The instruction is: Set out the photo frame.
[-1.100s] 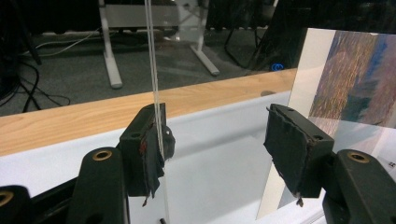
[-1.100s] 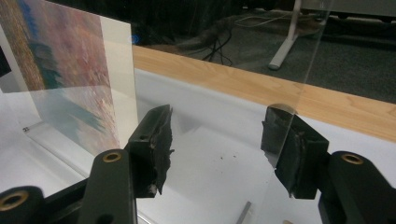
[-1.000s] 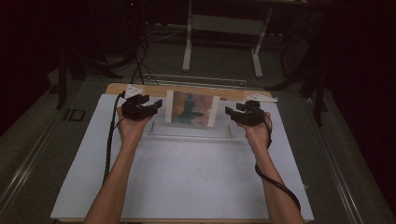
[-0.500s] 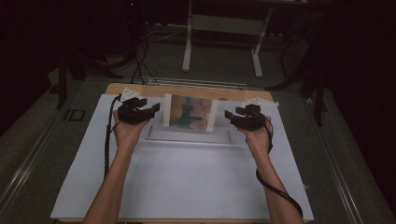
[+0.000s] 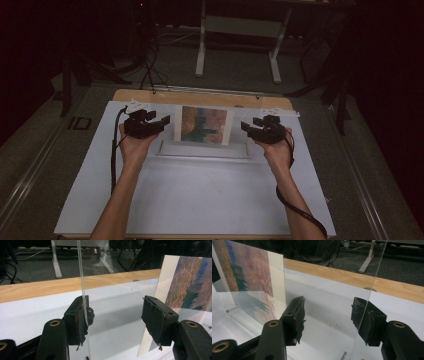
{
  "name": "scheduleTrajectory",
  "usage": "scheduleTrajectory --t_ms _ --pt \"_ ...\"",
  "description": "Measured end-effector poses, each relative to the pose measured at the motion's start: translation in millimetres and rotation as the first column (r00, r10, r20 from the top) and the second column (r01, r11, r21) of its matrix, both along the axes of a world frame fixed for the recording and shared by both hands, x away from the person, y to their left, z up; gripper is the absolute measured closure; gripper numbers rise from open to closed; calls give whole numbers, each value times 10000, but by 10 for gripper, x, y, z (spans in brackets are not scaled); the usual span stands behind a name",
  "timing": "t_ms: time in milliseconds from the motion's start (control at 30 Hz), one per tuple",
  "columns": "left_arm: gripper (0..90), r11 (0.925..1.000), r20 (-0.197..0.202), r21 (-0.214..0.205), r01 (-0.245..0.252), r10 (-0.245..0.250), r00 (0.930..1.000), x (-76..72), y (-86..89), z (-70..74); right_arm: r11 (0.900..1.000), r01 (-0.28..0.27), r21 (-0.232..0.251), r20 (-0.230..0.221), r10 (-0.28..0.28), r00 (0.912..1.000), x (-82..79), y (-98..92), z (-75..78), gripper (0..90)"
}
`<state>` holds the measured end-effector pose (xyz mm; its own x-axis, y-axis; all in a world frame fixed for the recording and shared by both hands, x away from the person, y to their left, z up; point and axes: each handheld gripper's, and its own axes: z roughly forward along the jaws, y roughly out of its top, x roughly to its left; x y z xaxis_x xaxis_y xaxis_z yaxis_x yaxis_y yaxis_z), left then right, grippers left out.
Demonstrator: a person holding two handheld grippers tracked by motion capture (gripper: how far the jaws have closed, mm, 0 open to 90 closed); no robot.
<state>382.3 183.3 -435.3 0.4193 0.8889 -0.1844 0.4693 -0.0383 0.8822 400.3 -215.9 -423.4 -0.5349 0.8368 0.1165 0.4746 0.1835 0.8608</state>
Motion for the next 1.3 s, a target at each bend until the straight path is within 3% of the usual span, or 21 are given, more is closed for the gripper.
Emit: scheduleTrajectory --t_ms 600,1300 --pt "390 9991 15 352 -227 227 9997 -211 -80 -1 9993 -340 183 -55 341 9994 -67 -72 -111 429" --pt "388 9996 66 245 -153 152 9999 -356 -51 -24 9990 -449 -47 188 450 9988 -211 -55 -95 430"
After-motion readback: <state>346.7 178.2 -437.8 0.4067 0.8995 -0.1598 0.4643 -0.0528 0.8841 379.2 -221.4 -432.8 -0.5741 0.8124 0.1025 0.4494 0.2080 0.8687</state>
